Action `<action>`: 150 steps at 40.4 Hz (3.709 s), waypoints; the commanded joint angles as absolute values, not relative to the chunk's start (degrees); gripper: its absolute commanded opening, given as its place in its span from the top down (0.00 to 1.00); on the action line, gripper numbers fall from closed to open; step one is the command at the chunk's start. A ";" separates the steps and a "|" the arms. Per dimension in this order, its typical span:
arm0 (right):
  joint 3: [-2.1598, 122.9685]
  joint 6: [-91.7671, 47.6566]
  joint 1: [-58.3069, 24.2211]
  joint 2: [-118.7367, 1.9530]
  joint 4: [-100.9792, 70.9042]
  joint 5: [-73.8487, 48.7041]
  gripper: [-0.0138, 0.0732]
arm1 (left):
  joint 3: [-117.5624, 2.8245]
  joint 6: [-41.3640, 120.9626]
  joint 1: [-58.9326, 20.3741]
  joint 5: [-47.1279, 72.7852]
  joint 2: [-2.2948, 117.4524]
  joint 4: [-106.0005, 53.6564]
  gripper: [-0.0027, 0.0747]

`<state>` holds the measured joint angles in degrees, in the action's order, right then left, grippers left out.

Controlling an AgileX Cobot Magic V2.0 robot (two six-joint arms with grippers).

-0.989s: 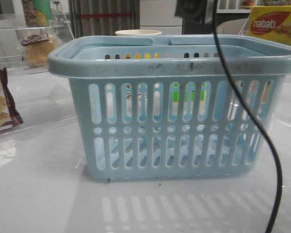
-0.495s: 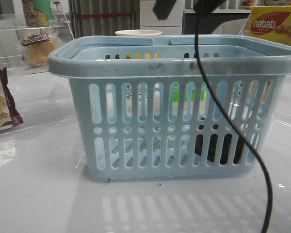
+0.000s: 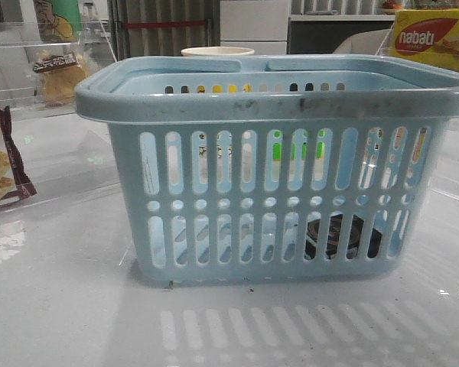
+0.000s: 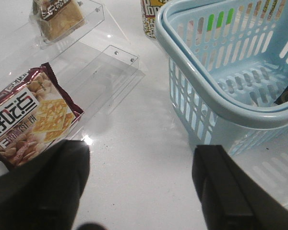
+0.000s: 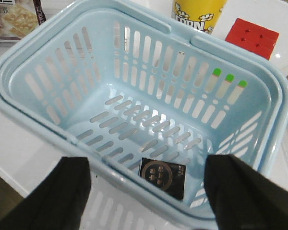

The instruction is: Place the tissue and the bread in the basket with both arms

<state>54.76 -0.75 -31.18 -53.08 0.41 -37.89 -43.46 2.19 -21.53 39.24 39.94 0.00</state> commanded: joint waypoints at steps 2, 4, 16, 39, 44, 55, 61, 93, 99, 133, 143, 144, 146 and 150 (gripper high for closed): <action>51.85 -1.43 -31.12 -46.87 1.23 -33.77 0.16 | -45.29 1.77 -22.00 33.62 41.11 0.00 0.23; 50.50 -1.43 -31.12 -44.98 1.23 -33.85 0.16 | -45.41 1.77 -22.00 33.07 42.17 0.58 0.17; 48.42 -1.43 -31.12 -40.85 1.23 -34.17 0.16 | -52.62 1.31 -17.48 29.90 56.24 1.60 0.13; 48.42 -1.43 -31.12 -40.85 1.23 -34.17 0.16 | -83.96 1.31 -7.96 24.89 92.36 2.24 0.15; 48.42 -1.43 -31.12 -40.85 1.23 -34.17 0.16 | -89.31 1.31 -7.96 23.84 98.67 2.24 0.15; 48.42 -1.43 -31.12 -40.85 1.23 -34.17 0.16 | -94.93 1.31 -7.96 18.82 107.95 2.89 0.15; 48.42 -1.43 -31.12 -40.85 1.23 -34.17 0.16 | -94.93 1.31 -7.96 15.47 110.06 3.13 0.15; 48.42 -1.43 -31.12 -40.85 1.23 -34.17 0.16 | -95.08 1.31 -8.81 18.95 99.48 3.86 0.79; 48.42 -1.43 -31.12 -40.85 1.23 -34.17 0.16 | -95.08 1.31 -10.98 22.72 91.88 3.86 0.85; 48.42 -1.43 -31.12 -40.85 1.23 -34.17 0.16 | -94.35 9.32 -44.25 46.94 89.69 3.28 0.85; 48.42 -1.43 -31.12 -40.85 1.23 -34.17 0.16 | -94.35 9.32 -44.25 45.77 95.05 3.28 0.74; 48.42 -1.43 -31.12 -40.85 1.23 -34.17 0.16 | -94.35 9.32 -44.25 45.67 95.33 3.28 0.70; 48.42 -1.43 -31.12 -40.85 1.23 -34.17 0.16 | -94.35 9.18 -44.25 45.32 95.42 3.21 0.61; 48.42 -1.43 -31.12 -40.85 1.23 -34.17 0.16 | -94.35 9.11 -44.25 44.90 95.42 2.34 0.46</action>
<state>46.97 -0.79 -31.18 -41.05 0.52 -38.36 -92.66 9.28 -43.79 49.00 98.18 3.23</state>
